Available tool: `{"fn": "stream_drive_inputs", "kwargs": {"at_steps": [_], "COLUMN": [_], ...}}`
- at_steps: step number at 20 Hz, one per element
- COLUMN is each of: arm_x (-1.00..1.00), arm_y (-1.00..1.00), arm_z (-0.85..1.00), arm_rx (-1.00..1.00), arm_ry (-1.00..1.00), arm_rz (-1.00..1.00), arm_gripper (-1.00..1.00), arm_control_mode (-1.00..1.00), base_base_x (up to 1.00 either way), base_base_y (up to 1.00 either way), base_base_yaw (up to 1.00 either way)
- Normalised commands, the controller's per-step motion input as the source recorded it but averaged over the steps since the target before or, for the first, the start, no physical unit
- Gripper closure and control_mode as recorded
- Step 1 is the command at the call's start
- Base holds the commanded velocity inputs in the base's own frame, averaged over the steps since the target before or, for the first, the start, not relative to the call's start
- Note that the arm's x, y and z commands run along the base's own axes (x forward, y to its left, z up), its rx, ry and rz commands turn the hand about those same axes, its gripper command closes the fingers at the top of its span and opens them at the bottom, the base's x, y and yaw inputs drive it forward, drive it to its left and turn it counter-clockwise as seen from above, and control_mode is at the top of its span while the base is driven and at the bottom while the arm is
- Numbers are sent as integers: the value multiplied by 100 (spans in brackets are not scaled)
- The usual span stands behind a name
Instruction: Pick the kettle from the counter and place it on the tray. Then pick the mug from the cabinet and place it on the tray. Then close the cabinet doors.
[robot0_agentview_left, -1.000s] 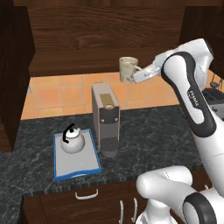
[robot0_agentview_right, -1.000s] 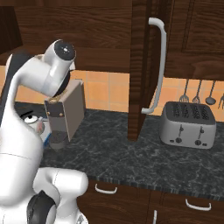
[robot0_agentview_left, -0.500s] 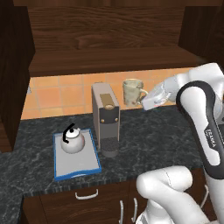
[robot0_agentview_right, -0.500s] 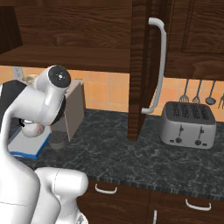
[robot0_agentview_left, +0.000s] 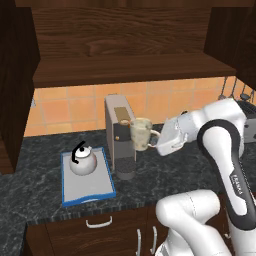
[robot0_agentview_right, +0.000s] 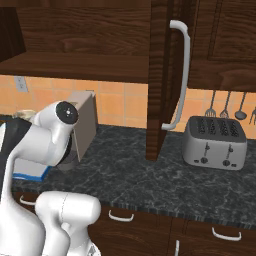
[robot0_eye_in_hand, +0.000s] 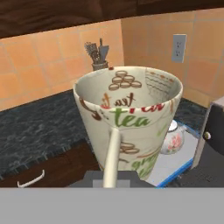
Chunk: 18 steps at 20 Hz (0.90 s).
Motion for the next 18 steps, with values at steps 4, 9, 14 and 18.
{"fn": "stream_drive_inputs", "kwargs": {"at_steps": [4, 9, 14, 18], "arm_x": [12, 10, 21, 30], "arm_y": [62, 66, 48, 22], "arm_z": [-55, -55, -61, -44], "arm_rx": [0, 0, -1, -10], "arm_ry": [14, 17, 16, 17], "arm_rz": [2, 2, 3, 2], "arm_gripper": [100, 100, 100, 100], "arm_control_mode": [-100, -100, -100, -100], "base_base_x": [0, 0, 0, 0], "base_base_y": [0, 0, 0, 0], "base_base_yaw": [0, 0, 0, 0]}}
